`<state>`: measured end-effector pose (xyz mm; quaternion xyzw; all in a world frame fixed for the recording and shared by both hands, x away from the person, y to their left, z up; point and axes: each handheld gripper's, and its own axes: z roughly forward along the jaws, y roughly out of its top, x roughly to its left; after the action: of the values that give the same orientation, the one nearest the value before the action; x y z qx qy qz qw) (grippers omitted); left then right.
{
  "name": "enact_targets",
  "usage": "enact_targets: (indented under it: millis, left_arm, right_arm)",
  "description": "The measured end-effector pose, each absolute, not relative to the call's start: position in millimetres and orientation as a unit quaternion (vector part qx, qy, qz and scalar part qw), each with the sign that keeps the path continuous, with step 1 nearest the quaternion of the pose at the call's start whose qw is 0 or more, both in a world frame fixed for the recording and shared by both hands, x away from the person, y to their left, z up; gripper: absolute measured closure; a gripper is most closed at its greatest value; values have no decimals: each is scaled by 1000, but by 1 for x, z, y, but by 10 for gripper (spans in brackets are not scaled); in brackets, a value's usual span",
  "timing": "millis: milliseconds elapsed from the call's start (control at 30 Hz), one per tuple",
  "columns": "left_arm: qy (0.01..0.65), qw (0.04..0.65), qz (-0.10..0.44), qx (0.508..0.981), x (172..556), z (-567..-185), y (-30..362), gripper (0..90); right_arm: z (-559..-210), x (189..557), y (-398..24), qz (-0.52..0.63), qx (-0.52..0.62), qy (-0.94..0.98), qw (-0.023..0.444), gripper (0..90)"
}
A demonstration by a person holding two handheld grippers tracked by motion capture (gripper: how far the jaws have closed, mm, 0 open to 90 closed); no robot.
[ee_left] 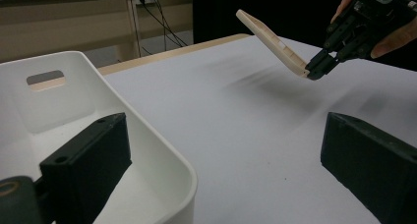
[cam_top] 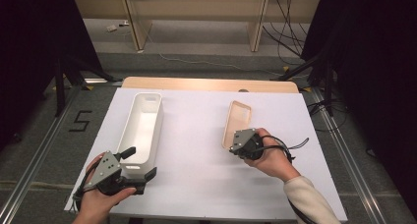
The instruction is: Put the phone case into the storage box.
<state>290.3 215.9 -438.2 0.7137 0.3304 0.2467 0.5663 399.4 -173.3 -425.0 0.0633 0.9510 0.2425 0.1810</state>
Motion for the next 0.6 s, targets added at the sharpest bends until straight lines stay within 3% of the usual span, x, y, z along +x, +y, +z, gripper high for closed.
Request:
enact_targets:
  millis: [600]
  left_arm:
    - [334,567,247,712,290,-438,216,42]
  right_arm:
    - [-427,394,-168,312,66,930,183,881]
